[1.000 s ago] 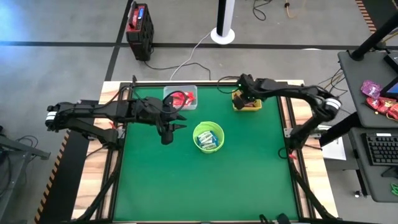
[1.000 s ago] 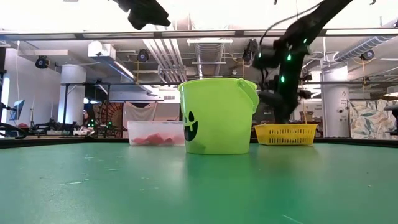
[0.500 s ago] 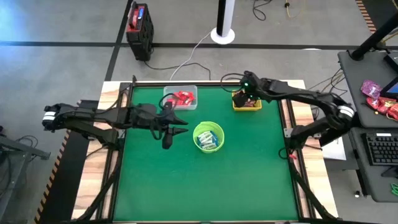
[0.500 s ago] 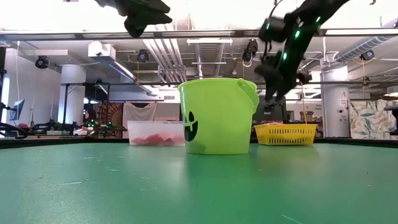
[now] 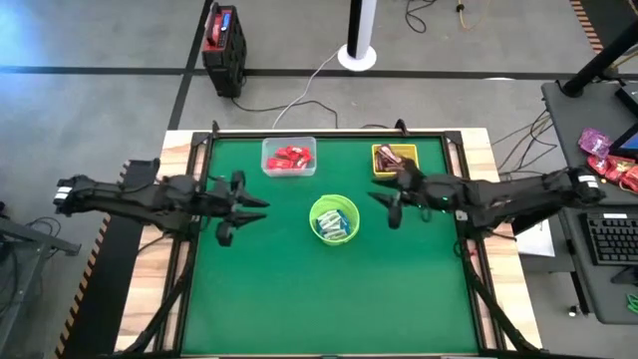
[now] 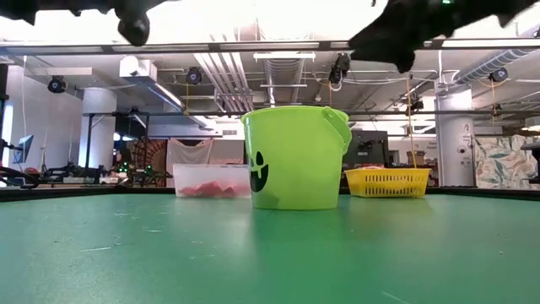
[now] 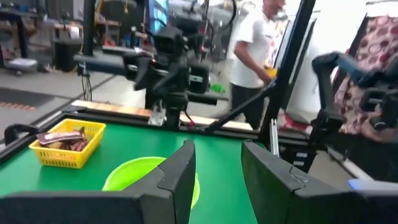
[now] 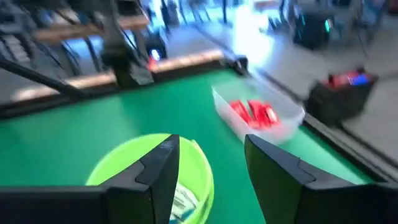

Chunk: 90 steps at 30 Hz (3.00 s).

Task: Sort candy by brand, put in halloween buckets
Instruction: Return to Home Position

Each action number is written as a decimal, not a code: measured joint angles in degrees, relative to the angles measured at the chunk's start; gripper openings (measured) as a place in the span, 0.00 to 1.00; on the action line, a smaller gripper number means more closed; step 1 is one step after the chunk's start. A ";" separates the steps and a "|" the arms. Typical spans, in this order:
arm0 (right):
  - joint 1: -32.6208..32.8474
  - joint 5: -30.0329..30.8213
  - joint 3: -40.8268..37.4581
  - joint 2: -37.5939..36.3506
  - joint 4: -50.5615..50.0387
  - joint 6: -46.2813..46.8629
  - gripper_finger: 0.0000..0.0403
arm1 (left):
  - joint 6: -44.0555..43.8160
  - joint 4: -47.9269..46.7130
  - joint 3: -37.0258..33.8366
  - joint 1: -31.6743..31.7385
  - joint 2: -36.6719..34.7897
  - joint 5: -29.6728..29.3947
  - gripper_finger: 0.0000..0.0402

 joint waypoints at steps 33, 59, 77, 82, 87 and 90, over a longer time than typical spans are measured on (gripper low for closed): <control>6.20 -9.63 -34.08 -49.83 13.92 -20.63 0.27 | 9.62 7.89 -27.92 -0.86 -36.97 -0.24 0.28; 6.20 -14.07 -34.15 -49.24 11.00 -26.30 0.17 | 15.49 -5.80 -27.97 -0.85 -35.65 -4.15 0.28; 6.17 -14.00 -34.15 -49.17 11.09 -25.66 0.21 | 15.03 -7.53 -26.72 -0.87 -30.86 -3.50 0.28; 6.17 -14.00 -34.17 -49.17 11.09 -25.66 0.19 | 15.01 -7.54 -26.72 -0.87 -30.41 -3.50 0.28; 6.17 -13.98 -34.17 -49.17 11.09 -25.66 0.17 | 15.01 -7.53 -26.72 -0.87 -30.24 -3.52 0.28; 6.17 -13.98 -34.17 -49.17 11.11 -25.66 0.17 | 15.01 -7.53 -26.72 -0.87 -30.24 -3.52 0.28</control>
